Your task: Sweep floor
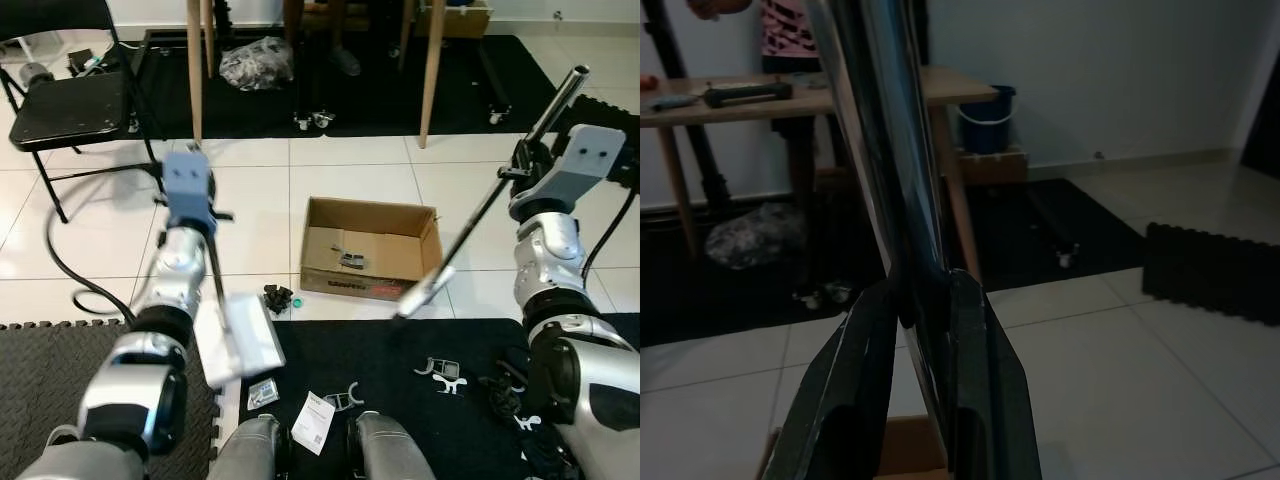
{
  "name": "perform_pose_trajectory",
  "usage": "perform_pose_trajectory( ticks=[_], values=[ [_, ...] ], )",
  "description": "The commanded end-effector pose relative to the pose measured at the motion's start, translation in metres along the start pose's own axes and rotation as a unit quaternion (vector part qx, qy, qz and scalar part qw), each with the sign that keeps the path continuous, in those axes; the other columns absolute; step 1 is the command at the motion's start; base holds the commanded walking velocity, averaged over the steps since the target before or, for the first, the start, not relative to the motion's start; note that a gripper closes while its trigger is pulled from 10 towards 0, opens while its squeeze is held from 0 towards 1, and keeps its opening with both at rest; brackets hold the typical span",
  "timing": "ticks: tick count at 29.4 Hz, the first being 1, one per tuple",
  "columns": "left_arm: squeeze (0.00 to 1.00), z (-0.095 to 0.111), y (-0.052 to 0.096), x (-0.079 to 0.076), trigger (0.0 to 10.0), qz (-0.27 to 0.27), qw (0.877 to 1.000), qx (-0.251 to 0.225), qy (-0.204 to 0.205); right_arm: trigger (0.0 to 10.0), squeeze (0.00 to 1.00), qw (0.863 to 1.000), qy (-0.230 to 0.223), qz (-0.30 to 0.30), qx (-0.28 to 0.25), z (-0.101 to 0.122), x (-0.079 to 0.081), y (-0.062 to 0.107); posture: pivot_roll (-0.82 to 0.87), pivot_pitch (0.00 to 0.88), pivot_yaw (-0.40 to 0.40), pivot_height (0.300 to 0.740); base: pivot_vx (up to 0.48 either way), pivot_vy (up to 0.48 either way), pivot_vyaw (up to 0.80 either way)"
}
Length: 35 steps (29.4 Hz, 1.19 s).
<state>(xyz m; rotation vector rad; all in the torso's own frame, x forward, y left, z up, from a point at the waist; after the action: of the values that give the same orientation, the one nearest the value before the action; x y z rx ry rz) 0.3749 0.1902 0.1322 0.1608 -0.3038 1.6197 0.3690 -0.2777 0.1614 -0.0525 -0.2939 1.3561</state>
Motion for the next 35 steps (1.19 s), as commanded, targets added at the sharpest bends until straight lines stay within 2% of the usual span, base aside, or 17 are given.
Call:
perform_pose_trajectory(
  ticks=[1,4,5,6,9,10,17,24,35],
  values=[
    [0.00,0.007,-0.002,0.008,10.0,-0.001,1.000,-0.019,-0.024,10.0,0.00,1.000,-0.010,-0.001,-0.027,0.009,0.002,-0.004,-0.02,0.044,0.036,0.740,0.000,0.000,0.00],
    [0.00,0.004,0.000,0.011,10.0,-0.002,0.998,-0.024,-0.058,10.0,0.00,1.000,-0.008,-0.005,-0.028,0.010,-0.001,-0.003,-0.02,0.044,0.036,0.740,0.000,0.000,0.00],
    [0.00,0.004,0.000,0.011,10.0,-0.002,0.998,-0.024,-0.058,10.0,0.00,1.000,-0.008,-0.005,-0.028,0.010,-0.001,-0.003,-0.02,0.044,0.036,0.740,0.000,0.000,0.00],
    [0.00,-0.002,0.003,0.011,10.0,-0.005,0.997,-0.019,-0.073,10.0,0.00,1.000,-0.005,-0.009,-0.025,0.008,-0.003,-0.002,-0.02,0.048,0.035,0.740,0.000,0.000,0.00],
    [0.00,-0.014,0.009,0.007,10.0,-0.012,0.997,-0.002,-0.077,10.0,0.00,1.000,0.003,-0.011,-0.019,0.005,-0.005,0.000,-0.02,0.048,0.036,0.740,0.000,0.000,0.00],
    [0.00,-0.021,0.013,0.002,10.0,-0.017,0.997,0.013,-0.070,10.0,0.00,1.000,0.001,-0.010,-0.014,0.002,-0.004,0.002,-0.03,0.050,0.035,0.740,0.000,0.000,0.00],
    [0.00,-0.016,0.013,-0.006,10.0,-0.024,0.999,0.001,-0.027,10.0,0.00,1.000,-0.018,0.005,0.006,-0.010,0.007,0.005,-0.02,0.049,0.032,0.740,0.000,0.000,0.00],
    [0.00,-0.015,0.014,-0.013,10.0,-0.027,0.999,-0.006,-0.023,10.0,0.00,0.999,-0.027,0.023,0.014,-0.014,0.019,0.004,-0.02,0.047,0.029,0.740,0.000,0.000,0.00],
    [0.00,-0.016,0.015,-0.016,10.0,-0.028,0.999,-0.007,-0.016,10.0,0.00,0.999,-0.030,0.030,0.016,-0.015,0.022,0.004,-0.02,0.046,0.025,0.740,0.000,0.000,0.00]
  ],
)
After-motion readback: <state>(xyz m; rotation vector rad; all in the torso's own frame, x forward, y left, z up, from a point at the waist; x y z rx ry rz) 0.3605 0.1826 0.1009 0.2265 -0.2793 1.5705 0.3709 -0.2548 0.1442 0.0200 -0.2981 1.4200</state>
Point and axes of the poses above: a point about 5 cm out from each wrist's last joint towards the gripper, its own y axis pointing back from the gripper into the wrist, its own z axis along the axis of the wrist's last joint, x = y × z, the point moved 1 cm from there along -y, pointing out of the wrist towards the gripper, and after that the axes turned 7 degrees about -y, right-handed, at the moved point
